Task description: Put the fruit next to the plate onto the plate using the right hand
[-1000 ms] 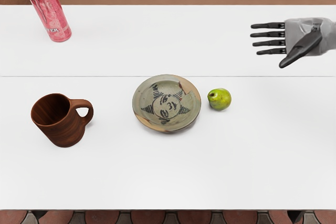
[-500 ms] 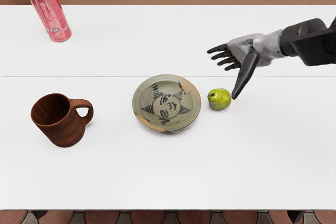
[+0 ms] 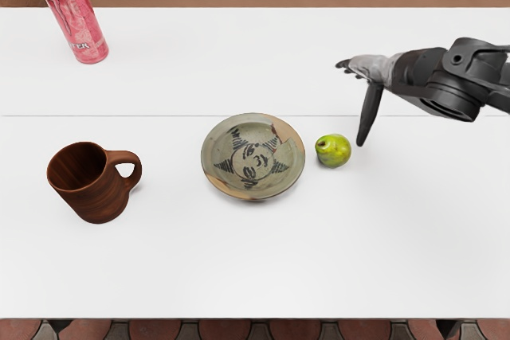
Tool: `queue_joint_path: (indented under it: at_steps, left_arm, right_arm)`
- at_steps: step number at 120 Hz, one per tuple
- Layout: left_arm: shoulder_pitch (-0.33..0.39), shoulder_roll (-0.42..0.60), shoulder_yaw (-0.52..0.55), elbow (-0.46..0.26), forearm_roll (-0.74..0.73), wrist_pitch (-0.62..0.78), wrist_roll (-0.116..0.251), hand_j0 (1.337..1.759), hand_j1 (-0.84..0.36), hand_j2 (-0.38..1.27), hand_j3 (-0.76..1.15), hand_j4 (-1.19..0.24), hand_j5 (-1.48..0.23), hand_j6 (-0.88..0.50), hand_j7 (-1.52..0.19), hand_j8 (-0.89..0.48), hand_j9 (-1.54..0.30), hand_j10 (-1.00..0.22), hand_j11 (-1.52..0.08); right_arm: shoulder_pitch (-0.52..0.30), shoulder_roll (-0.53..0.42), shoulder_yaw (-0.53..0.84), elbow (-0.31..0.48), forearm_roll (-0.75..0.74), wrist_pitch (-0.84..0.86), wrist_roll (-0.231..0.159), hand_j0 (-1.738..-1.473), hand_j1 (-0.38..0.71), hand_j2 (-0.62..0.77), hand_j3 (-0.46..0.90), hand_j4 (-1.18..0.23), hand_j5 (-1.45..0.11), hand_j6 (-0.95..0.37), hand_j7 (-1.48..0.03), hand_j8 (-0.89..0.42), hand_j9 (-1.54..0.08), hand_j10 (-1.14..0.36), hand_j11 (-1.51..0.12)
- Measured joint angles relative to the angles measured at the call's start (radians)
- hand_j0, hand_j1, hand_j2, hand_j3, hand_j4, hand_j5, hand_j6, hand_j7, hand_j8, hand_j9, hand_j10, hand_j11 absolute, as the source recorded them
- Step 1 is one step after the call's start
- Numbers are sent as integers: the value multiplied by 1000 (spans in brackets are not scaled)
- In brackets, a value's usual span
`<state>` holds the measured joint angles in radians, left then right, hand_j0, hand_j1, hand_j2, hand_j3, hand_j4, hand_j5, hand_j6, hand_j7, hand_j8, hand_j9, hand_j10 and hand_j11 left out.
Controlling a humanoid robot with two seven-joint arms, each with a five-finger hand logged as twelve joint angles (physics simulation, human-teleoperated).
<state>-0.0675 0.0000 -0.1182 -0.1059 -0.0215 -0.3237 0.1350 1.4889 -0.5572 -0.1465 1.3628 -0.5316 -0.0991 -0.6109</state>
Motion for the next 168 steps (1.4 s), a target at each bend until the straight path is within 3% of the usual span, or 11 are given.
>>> queue_joint_path:
  at_steps: [36, 117, 168]
  left_arm:
    - [-1, 0, 0, 0, 0, 0, 0, 1658, 348, 0, 0, -1, -1, -1, -1, -1, -1, -1, -1]
    - [0, 0, 0, 0, 0, 0, 0, 1658, 348, 0, 0, -1, -1, -1, -1, -1, -1, -1, -1]
    - [0, 0, 0, 0, 0, 0, 0, 1658, 348, 0, 0, -1, -1, -1, -1, -1, -1, -1, -1]
  right_arm:
    - [-51, 40, -64, 34, -48, -173, 0, -1658, -247, -16, 0, -88, -112, -89, -111, -88, -112, -87, -112]
    - [-142, 94, -59, 45, -144, -252, 0, -1658, -20, -53, 0, -277, -358, -278, -358, -277, -358, -277, -358]
    - [-148, 112, -56, 55, -147, -259, 0, -1658, 9, -59, 0, -297, -385, -298, -384, -298, -385, -297, -384]
